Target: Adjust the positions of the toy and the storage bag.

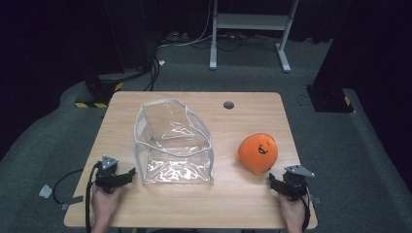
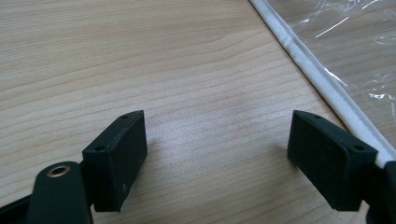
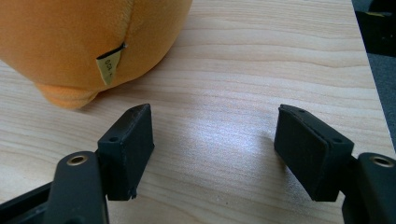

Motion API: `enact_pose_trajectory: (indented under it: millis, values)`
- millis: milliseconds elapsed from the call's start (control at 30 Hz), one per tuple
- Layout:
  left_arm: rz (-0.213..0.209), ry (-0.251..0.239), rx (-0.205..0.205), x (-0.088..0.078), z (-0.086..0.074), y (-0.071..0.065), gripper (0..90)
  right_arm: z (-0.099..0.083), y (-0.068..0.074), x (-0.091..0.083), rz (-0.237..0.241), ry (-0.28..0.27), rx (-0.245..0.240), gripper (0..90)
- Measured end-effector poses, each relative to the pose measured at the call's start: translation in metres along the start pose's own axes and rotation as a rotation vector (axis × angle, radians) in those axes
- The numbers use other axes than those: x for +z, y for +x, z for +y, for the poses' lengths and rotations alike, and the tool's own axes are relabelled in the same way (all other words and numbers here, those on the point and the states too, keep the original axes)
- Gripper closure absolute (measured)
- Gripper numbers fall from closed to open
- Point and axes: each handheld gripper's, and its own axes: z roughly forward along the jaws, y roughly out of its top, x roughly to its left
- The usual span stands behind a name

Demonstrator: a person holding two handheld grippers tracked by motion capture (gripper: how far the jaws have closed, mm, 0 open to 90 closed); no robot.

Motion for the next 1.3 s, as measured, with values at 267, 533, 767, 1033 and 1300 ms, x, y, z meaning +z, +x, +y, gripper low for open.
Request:
enact_pose_trajectory:
  millis: [267,533,767,1033,1300]
  values:
    - [-0.020,0.005,0.004,0.001,0.000,0.000,19.7,0.001,0.000,0.002,0.003,0.001,0.000,27.3]
    - [-0.033,0.006,-0.008,0.001,0.000,-0.001,16.0,0.002,0.000,0.003,0.010,0.002,-0.001,24.5]
    - [-0.069,0.010,-0.024,-0.004,0.000,0.002,16.3,0.001,0.001,0.001,0.020,0.009,0.002,20.3]
    - [-0.105,0.025,-0.029,-0.012,-0.002,0.002,15.4,-0.002,0.004,-0.003,0.022,-0.001,-0.004,23.1]
    - [-0.116,-0.065,-0.135,-0.024,-0.011,-0.013,14.5,-0.011,0.013,-0.016,0.058,-0.043,-0.019,29.4]
